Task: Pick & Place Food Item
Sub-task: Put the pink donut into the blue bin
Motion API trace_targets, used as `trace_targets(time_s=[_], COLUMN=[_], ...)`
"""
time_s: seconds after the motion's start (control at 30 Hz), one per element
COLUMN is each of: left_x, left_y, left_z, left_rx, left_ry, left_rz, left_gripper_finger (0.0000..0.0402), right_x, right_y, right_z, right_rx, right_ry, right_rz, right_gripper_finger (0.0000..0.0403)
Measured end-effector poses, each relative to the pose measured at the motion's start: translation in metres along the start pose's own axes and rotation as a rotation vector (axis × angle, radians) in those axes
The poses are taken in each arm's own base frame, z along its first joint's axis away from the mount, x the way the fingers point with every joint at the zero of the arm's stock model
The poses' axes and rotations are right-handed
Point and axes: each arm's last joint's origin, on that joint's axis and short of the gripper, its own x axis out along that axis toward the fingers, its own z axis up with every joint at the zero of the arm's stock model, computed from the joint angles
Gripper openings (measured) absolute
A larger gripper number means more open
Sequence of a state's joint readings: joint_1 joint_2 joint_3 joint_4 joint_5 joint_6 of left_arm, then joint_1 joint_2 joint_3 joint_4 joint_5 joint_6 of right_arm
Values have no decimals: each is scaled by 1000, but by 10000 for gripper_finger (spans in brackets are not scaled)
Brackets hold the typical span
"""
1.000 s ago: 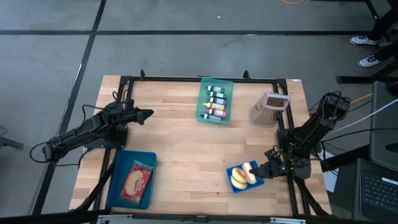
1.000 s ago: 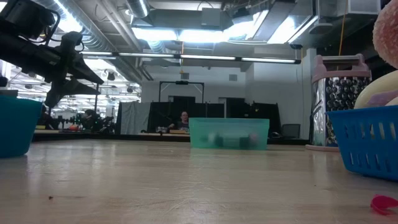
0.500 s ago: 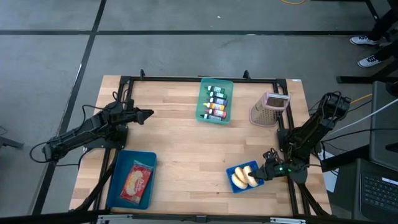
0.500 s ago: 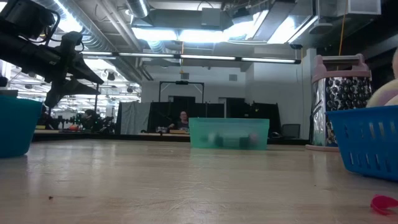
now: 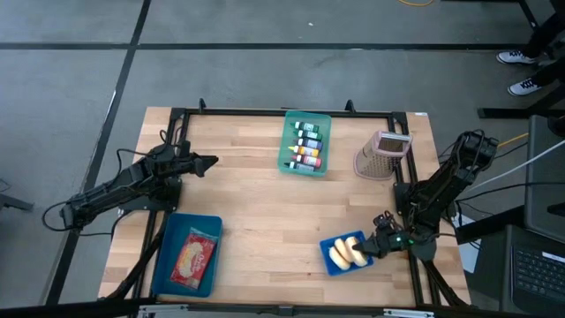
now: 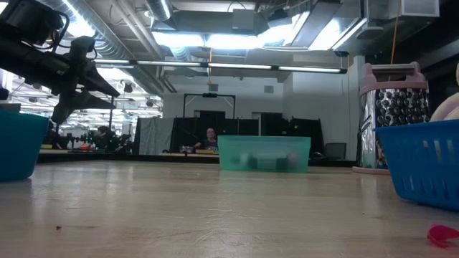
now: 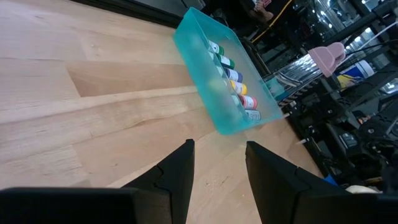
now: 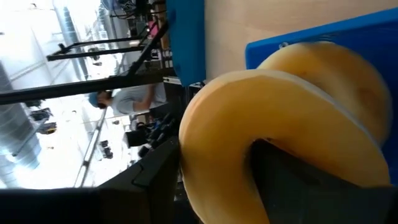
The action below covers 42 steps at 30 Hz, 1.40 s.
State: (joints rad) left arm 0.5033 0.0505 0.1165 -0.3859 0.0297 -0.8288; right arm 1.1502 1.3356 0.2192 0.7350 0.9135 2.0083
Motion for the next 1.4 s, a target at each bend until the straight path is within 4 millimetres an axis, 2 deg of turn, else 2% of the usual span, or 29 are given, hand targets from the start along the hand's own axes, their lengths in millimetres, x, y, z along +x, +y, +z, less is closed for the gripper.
trace_targets(time_s=[0.53,0.93,1.3,1.4], left_x=[0,0,0,0], left_y=[-1,-2,-2,-2], left_z=[-1,-2,-2,-2], left_rx=[2,3,4,6], left_ry=[41,60,71,71], left_rz=[-38,-56,-66,-66], left_gripper_finger=[139,139,139,139], right_x=[-1,-2,-4,-4], right_y=[10,-7,0,0], right_z=[-5,4,8,8], right_rx=[56,18,-23,-16], right_ry=[81,13,-105,-71], right_rz=[41,-91,-2,-28], right_gripper_finger=[192,192,192,192])
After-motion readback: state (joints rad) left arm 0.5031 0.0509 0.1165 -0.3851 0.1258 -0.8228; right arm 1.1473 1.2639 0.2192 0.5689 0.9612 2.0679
